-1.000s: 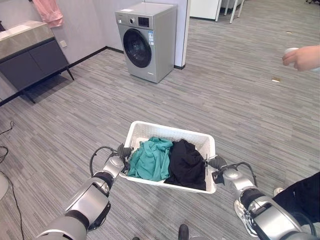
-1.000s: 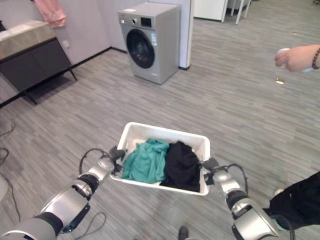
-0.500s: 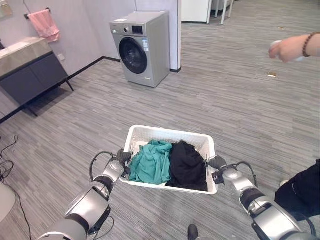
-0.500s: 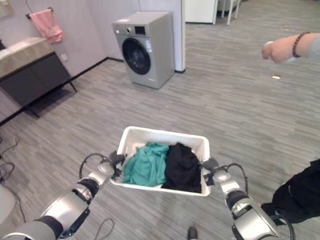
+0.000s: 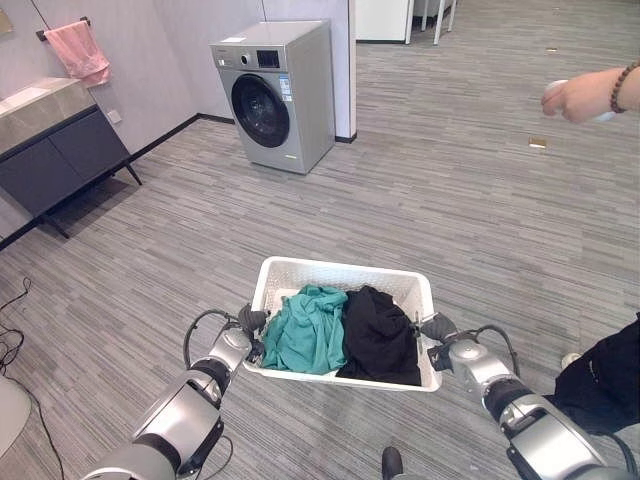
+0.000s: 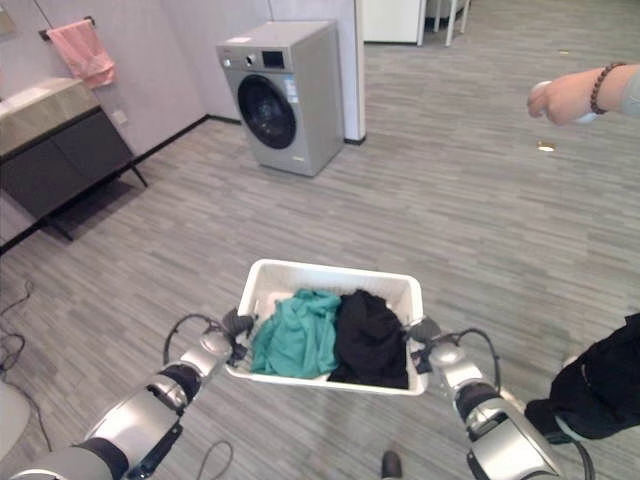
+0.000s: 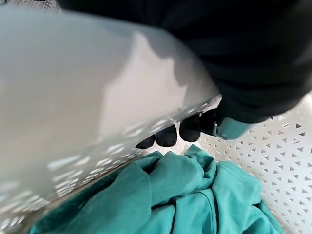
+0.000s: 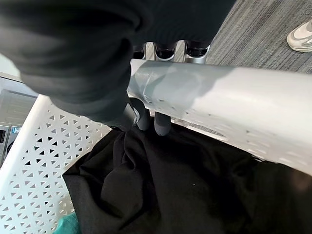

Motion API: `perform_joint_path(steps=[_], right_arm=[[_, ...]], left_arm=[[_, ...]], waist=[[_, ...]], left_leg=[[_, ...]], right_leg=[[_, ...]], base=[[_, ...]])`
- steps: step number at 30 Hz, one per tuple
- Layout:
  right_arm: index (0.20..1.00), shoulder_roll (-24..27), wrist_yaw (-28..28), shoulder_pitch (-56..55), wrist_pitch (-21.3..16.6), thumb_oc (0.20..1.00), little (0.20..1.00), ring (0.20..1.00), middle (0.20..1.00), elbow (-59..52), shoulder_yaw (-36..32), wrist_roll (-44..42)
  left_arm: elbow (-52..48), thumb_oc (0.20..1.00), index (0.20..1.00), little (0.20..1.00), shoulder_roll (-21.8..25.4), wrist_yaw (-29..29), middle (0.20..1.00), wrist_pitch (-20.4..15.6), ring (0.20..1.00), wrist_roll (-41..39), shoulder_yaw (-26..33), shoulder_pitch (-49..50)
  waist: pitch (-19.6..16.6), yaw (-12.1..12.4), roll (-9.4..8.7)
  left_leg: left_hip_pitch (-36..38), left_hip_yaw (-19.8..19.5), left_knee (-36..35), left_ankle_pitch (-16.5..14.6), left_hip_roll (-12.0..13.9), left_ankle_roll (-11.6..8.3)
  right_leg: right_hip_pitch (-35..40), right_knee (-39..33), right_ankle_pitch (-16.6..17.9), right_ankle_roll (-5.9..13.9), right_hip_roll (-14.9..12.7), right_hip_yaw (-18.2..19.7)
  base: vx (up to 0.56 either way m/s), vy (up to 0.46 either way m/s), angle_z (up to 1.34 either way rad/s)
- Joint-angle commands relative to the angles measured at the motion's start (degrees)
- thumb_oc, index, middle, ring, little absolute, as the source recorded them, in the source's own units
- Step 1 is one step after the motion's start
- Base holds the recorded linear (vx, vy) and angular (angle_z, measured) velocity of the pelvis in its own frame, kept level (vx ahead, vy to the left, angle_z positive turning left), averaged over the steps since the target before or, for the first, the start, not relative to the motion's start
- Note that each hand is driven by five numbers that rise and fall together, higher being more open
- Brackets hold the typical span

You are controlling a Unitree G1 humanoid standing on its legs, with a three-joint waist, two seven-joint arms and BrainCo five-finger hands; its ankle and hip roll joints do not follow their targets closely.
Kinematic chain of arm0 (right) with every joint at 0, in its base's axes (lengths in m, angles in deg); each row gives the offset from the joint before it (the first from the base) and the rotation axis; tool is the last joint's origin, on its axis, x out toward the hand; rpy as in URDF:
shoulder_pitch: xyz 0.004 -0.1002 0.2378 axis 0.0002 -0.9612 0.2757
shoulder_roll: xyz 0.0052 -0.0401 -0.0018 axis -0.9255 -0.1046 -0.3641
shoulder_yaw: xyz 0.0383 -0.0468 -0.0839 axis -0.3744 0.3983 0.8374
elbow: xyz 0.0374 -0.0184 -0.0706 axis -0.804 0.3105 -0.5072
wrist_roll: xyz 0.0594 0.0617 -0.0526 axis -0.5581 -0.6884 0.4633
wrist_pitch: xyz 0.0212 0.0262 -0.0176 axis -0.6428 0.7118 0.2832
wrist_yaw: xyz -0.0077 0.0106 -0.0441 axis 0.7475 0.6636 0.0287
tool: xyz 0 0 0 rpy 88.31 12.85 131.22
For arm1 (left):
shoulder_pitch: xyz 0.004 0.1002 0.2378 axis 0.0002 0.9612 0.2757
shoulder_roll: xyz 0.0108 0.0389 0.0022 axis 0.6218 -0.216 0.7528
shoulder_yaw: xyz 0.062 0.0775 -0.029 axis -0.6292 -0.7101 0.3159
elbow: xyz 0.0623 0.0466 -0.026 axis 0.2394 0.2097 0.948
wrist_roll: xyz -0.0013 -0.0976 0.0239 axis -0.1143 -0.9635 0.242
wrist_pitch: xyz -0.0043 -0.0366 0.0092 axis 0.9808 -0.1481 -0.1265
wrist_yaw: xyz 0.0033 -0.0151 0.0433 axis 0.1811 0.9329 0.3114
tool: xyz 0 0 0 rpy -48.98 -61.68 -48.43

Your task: Grab the laundry basket,head to the washer,open it,put in the laundry and shut it.

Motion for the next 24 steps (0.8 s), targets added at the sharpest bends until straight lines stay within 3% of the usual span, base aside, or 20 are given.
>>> perform_joint_path(steps=[1,24], right_arm=[[0.2,-6.1,2.4,4.0,-4.6,0.2,0.2,0.2,0.2,-2.8,-0.9,0.6],[0.2,-6.2,2.2,4.0,-4.6,0.2,0.2,0.2,0.2,-2.7,-0.6,1.2]], left_arm=[[2.1,0.2,0.2,0.2,-1.3,0.1,0.2,-4.5,0.2,2.0,-1.9,-5.8],[2.4,0.2,0.2,0.2,-1.2,-0.1,0.2,-4.2,0.2,2.1,-1.7,-5.7]], waist=[[-4.1,-0.4,-5.07],[-4.3,-0.2,-5.12]], left_leg=[[-1.9,-2.0,0.1,-0.3,-0.6,0.47],[-1.7,-2.5,0.1,-0.3,-0.2,0.35]], right_leg=[[4.1,1.9,-6.6,5.47,-5.9,0.7],[5.1,1.4,-6.9,5.31,-5.7,0.1]], base=[[0.0,0.0,0.0],[0.0,0.0,0.0]])
